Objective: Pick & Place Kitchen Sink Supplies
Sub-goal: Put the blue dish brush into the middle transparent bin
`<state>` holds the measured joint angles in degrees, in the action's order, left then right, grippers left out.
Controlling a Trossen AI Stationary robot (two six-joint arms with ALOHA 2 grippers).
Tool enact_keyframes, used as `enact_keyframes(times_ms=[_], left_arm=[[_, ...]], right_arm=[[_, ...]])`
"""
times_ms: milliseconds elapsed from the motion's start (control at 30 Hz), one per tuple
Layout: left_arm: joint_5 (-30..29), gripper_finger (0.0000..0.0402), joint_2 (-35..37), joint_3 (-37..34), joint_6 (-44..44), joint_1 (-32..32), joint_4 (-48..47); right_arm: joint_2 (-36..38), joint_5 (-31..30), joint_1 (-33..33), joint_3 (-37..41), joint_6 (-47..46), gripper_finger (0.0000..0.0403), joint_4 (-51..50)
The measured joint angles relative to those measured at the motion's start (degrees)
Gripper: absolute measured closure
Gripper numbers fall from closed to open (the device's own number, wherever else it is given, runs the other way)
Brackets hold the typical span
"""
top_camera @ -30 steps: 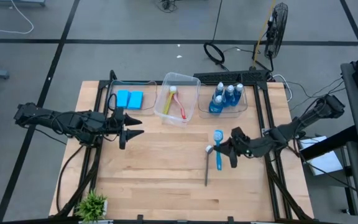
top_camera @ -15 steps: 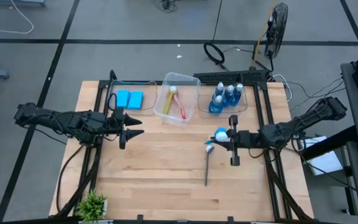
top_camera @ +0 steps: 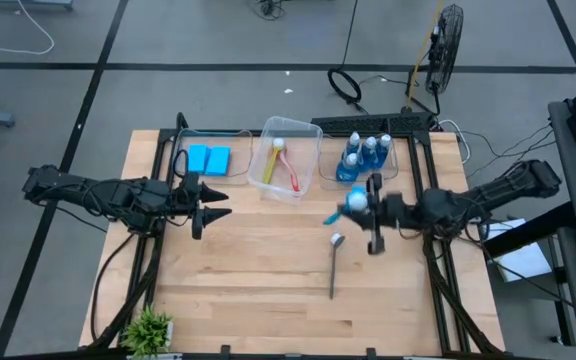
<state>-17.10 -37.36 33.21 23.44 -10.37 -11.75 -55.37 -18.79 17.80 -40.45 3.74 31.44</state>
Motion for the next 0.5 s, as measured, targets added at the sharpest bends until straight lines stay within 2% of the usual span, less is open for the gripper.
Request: enact_keyframes(times_ms=[67, 200, 367, 500], left_arm=[[0.00, 0.0178, 0.00, 0.00, 0.01, 0.00, -0.02], [0.02, 0.0178, 0.00, 0.00, 1.00, 0.00, -0.01], [0.02, 0.0178, -0.01, 0.00, 1.31, 0.00, 0.00], [0.02, 0.0178, -0.13, 0.00, 1.36, 0.00, 0.09]], right_arm=[[-0.02, -3.98, -2.10, 0.00, -7.47, 0.0394, -0.30], [-0.42, -4.85, -7.24, 0.00, -19.35, 0.0394, -0.42], [-2.15, 1.75, -14.32, -1.45, -30.89, 0.0394, -0.42], [-5.33, 7.32, -19.22, -6.14, -33.30, 0.0394, -4.42]])
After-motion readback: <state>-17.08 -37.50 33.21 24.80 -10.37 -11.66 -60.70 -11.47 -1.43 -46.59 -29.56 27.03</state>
